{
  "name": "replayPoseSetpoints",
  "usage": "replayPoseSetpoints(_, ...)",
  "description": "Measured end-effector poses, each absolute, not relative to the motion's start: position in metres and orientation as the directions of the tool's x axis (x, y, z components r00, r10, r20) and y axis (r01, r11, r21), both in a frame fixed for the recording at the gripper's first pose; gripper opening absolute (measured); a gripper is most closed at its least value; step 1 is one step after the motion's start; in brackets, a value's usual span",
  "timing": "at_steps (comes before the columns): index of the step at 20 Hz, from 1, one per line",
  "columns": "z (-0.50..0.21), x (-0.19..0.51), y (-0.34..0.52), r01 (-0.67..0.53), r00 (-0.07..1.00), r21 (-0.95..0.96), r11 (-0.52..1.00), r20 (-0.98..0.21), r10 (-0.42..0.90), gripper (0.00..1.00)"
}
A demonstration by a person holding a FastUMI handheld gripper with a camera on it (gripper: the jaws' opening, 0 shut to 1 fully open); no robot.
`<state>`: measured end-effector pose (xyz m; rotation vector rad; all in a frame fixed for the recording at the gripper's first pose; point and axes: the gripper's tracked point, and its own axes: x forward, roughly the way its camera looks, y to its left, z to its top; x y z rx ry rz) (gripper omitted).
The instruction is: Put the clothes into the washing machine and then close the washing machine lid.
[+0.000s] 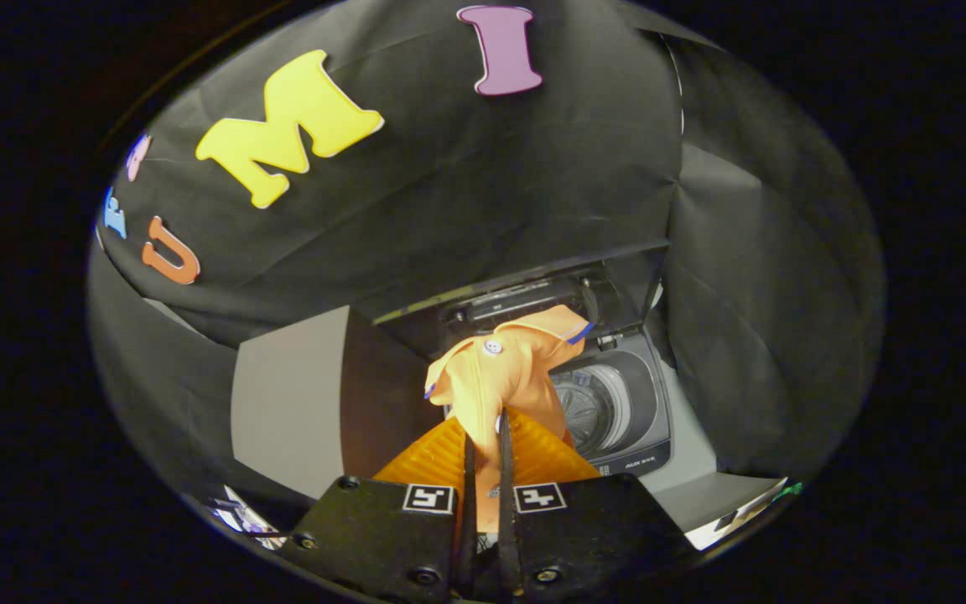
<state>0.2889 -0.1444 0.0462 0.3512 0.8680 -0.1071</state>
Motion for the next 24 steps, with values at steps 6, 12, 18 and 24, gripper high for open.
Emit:
replayPoseSetpoints(6, -0.017, 0.301, -0.157, 0.242, 0.589, 0.226, 0.944, -0.807, 0.041, 0.13)
replayPoseSetpoints(12, -0.063, 0.323, -0.177, 0.268, 0.561, 0.139, 0.953, -0.827, -0.036, 0.13)
replayPoseSetpoints(18, -0.067, 0.344, -0.181, 0.264, 0.588, 0.123, 0.957, -0.807, -0.058, 0.14)
replayPoseSetpoints(24, -0.057, 0.354, -0.177, 0.231, 0.612, 0.099, 0.968, -0.788, -0.066, 0.14)
